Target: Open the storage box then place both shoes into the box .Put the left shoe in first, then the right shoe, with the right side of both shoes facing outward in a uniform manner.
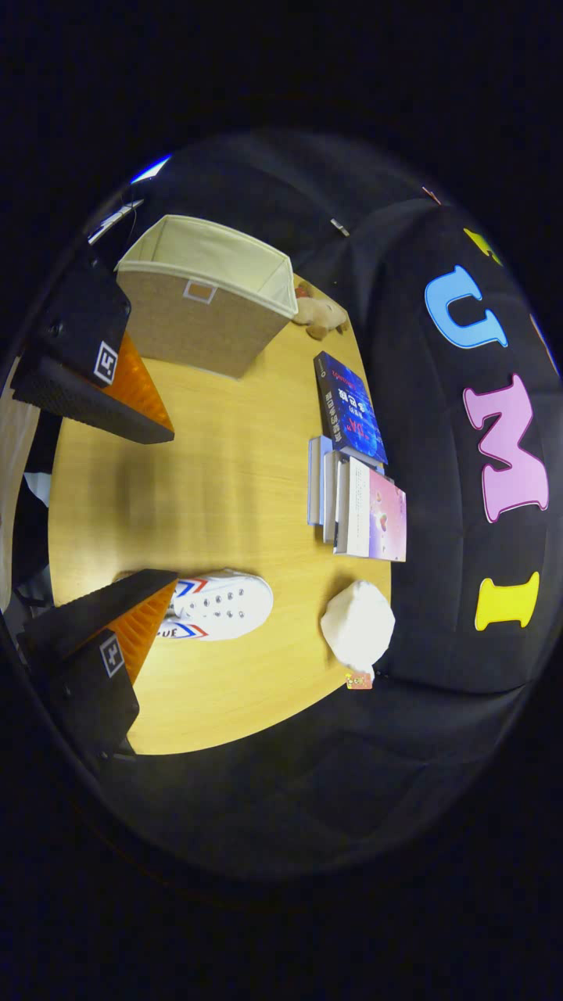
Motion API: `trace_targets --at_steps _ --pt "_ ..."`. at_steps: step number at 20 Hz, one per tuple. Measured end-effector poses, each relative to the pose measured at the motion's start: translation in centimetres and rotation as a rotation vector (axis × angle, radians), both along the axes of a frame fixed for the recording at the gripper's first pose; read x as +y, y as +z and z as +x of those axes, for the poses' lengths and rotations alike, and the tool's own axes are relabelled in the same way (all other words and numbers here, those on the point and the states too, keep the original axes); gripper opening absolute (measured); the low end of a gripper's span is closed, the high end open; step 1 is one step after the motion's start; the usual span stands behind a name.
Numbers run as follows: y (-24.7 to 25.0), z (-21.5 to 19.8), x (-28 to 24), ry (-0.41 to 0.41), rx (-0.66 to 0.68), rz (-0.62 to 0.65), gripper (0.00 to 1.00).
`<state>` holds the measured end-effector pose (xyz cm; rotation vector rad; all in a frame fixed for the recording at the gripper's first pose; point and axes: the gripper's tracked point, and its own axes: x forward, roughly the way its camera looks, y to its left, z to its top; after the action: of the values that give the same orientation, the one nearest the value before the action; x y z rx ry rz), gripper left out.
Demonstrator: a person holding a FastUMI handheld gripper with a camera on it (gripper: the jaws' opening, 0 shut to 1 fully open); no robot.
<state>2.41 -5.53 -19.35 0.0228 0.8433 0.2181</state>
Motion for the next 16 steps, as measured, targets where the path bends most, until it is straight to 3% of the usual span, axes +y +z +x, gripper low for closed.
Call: trace_targets --at_steps 6,16 --pt "-4.6 1.8 -6.6 -0.002 0.007 -0.131 0.99" --pt "-9.6 3.9 -13.1 -0.066 0.125 -0.176 0.99"
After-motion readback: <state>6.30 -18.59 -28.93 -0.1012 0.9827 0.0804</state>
